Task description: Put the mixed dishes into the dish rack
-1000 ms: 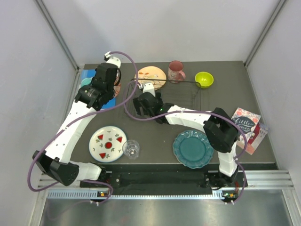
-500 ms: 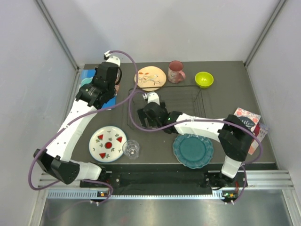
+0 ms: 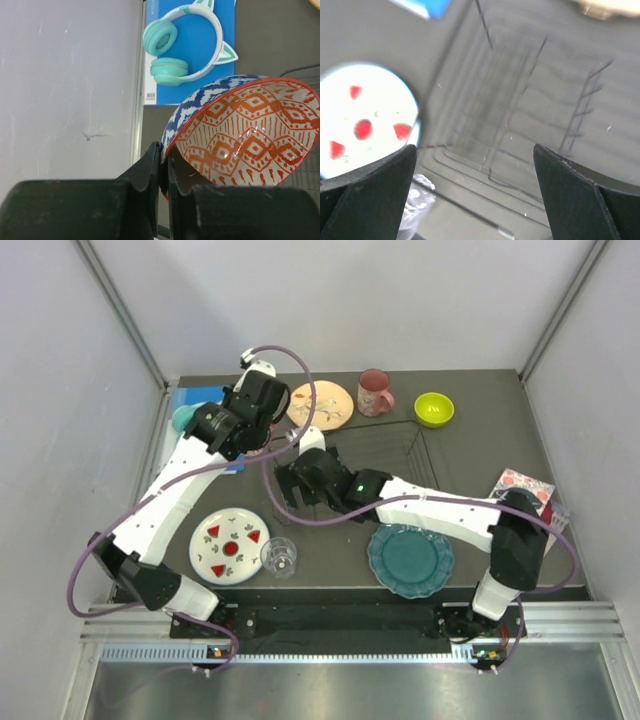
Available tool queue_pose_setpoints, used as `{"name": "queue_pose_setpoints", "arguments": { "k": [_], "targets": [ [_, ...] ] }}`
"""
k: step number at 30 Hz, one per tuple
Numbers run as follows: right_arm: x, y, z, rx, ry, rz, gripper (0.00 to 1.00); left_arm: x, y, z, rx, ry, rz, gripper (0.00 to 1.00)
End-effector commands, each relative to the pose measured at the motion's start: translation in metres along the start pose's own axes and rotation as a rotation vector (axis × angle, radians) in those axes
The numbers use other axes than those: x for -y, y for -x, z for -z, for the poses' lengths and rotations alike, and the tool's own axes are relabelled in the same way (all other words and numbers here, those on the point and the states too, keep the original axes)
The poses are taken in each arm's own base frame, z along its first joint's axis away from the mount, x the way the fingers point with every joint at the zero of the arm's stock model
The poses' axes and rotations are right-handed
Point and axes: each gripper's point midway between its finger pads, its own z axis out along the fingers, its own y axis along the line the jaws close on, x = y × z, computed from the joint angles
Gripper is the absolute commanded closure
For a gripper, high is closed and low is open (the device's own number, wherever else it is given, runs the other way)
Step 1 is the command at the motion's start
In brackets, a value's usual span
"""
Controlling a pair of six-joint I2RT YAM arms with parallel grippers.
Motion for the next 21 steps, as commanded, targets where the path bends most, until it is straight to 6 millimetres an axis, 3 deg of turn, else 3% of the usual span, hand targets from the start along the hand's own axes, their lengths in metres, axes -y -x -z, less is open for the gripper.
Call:
{"name": "queue_pose_setpoints", "arguments": {
  "k": [1, 2, 3, 5, 6, 8, 9, 11, 12, 13, 15, 16, 21],
  "targets": [
    [0.013, 0.099, 0.075, 0.244, 0.039, -0.089, 0.00, -0.004, 0.002, 0.002, -0.036, 0.079, 0.091, 1.00],
    [0.021, 0.107, 0.086, 0.274, 0.024, -0.106, 0.00, -0.005, -0.001, 0.003, -0.049, 0.102, 0.137, 1.00],
    [0.030, 0.120, 0.110, 0.329, 0.025, -0.138, 0.00, -0.003, -0.004, 0.001, -0.060, 0.111, 0.149, 1.00],
    [0.052, 0.123, 0.128, 0.386, -0.021, -0.173, 0.00, 0.009, -0.009, -0.006, -0.083, 0.106, 0.149, 1.00],
    [0.065, 0.134, 0.158, 0.454, -0.021, -0.212, 0.00, 0.011, -0.013, -0.006, -0.099, 0.105, 0.138, 1.00],
    [0.095, 0.128, 0.173, 0.502, -0.106, -0.258, 0.00, 0.027, -0.020, -0.009, -0.137, 0.083, 0.130, 1.00],
    [0.112, 0.133, 0.198, 0.560, -0.119, -0.302, 0.00, 0.032, -0.022, -0.009, -0.138, 0.075, 0.128, 1.00],
    [0.149, 0.117, 0.206, 0.585, -0.233, -0.361, 0.00, 0.050, -0.029, -0.006, -0.141, 0.054, 0.078, 1.00],
    [0.165, 0.116, 0.227, 0.634, -0.251, -0.411, 0.00, 0.055, -0.030, -0.009, -0.143, 0.072, 0.051, 1.00],
    [0.186, 0.103, 0.224, 0.628, -0.315, -0.434, 0.00, 0.059, -0.033, -0.010, -0.148, 0.083, 0.038, 1.00],
    [0.204, 0.095, 0.239, 0.668, -0.334, -0.496, 0.00, 0.066, -0.033, -0.015, -0.150, 0.121, 0.007, 1.00],
    [0.215, 0.087, 0.237, 0.665, -0.365, -0.506, 0.00, 0.068, -0.032, -0.017, -0.149, 0.137, 0.017, 1.00],
    [0.227, 0.074, 0.236, 0.656, -0.408, -0.542, 0.00, 0.092, -0.037, -0.040, -0.177, 0.229, -0.060, 1.00]
  ]
}}
